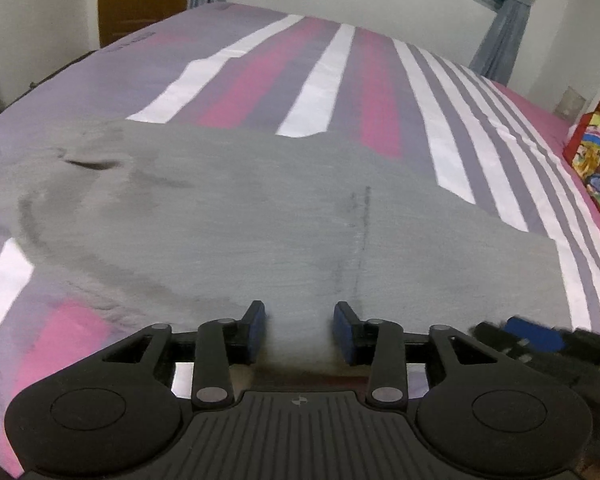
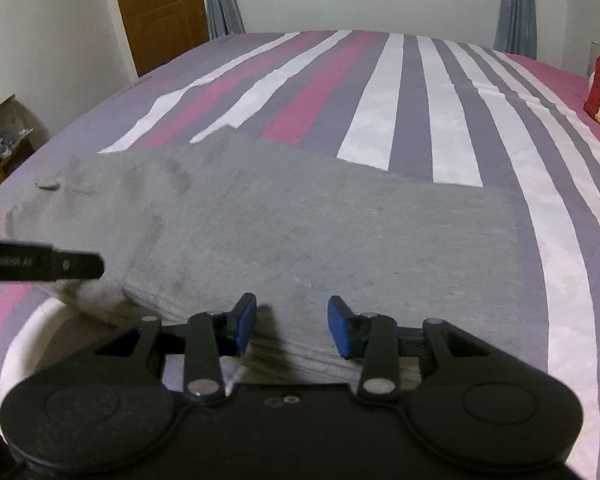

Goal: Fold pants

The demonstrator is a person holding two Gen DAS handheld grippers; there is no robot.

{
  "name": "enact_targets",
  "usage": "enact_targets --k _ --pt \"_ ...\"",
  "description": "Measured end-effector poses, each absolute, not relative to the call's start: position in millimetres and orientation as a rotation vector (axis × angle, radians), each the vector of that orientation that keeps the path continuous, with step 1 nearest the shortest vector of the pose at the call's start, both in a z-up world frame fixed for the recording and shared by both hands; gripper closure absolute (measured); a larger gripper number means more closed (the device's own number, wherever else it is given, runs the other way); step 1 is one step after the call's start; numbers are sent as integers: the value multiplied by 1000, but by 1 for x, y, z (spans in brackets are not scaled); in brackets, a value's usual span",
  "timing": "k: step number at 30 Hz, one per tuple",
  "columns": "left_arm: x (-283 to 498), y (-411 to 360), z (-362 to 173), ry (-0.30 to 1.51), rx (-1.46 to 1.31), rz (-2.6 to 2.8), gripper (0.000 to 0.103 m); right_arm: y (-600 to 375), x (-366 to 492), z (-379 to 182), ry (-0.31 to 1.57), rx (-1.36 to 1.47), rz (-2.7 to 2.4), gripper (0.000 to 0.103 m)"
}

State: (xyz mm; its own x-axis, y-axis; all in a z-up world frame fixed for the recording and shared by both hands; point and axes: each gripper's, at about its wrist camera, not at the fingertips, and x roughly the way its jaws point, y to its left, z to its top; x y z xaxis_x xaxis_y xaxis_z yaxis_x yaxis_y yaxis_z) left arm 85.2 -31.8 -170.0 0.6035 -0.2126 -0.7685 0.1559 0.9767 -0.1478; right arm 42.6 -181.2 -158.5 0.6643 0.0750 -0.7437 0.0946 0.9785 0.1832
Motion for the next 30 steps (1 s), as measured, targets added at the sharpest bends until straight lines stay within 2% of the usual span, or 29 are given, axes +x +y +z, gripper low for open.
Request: enact_targets --k 1,3,13,21,30 --pt "85 -28 -170 898 -74 -210 53 -182 41 -155 828 224 -18 64" --pt "84 -21 -172 894 -80 -197 48 -182 41 -150 805 225 -36 64" --pt "85 -14 -194 915 -58 -203 46 -178 45 -178 881 197 -74 63" --pt "82 -26 -202 928 -19 -211 34 -174 38 -182 847 203 -89 62" --pt "72 -22 -195 914 8 -202 34 -178 36 -181 841 240 -103 61"
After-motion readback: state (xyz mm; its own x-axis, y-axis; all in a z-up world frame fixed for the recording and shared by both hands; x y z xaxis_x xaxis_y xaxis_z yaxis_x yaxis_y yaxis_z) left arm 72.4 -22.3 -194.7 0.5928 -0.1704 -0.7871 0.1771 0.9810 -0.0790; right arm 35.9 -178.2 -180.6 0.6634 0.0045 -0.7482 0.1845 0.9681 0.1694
